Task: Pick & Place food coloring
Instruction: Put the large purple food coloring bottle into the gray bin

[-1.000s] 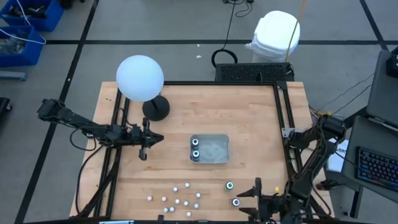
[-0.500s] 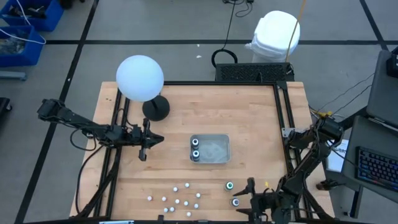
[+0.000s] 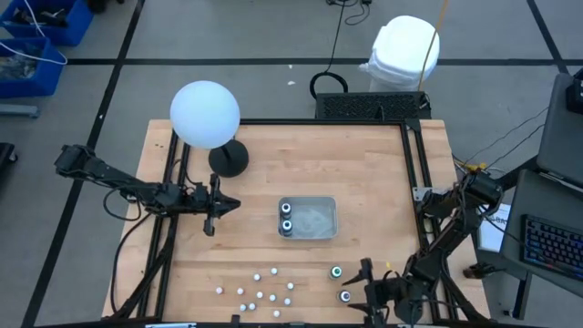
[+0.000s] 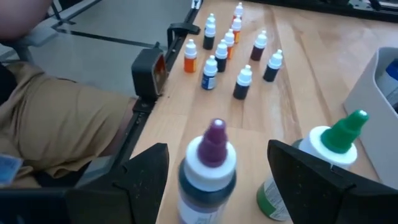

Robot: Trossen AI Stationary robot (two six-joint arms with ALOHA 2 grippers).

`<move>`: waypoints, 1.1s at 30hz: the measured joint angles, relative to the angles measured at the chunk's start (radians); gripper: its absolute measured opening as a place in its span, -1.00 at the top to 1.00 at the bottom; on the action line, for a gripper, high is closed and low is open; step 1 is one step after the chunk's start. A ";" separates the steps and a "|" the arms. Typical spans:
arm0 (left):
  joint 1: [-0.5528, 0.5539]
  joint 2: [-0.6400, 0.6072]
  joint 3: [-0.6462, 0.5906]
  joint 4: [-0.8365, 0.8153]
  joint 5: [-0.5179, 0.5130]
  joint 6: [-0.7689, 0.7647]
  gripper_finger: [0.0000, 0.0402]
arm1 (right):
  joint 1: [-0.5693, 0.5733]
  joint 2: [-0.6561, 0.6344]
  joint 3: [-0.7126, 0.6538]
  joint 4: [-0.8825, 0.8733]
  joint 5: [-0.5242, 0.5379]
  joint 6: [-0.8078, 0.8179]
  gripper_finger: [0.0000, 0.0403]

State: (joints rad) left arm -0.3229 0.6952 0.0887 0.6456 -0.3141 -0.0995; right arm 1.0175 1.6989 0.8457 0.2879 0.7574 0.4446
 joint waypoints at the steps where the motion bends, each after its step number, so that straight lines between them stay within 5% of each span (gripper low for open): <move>1: 0.000 0.000 0.000 0.000 0.000 -0.007 0.81 | -0.003 0.000 -0.001 -0.001 0.000 0.003 -0.29; 19: 0.000 0.000 0.000 -0.022 0.002 -0.016 0.81 | -0.024 0.058 -0.001 0.097 -0.082 -0.023 -0.25; 33: 0.001 0.000 0.000 -0.022 0.001 -0.014 0.81 | -0.024 0.058 -0.001 0.098 -0.078 -0.026 0.45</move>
State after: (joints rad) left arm -0.3222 0.6955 0.0887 0.6235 -0.3130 -0.1139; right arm 0.9936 1.7565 0.8448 0.3855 0.6796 0.4183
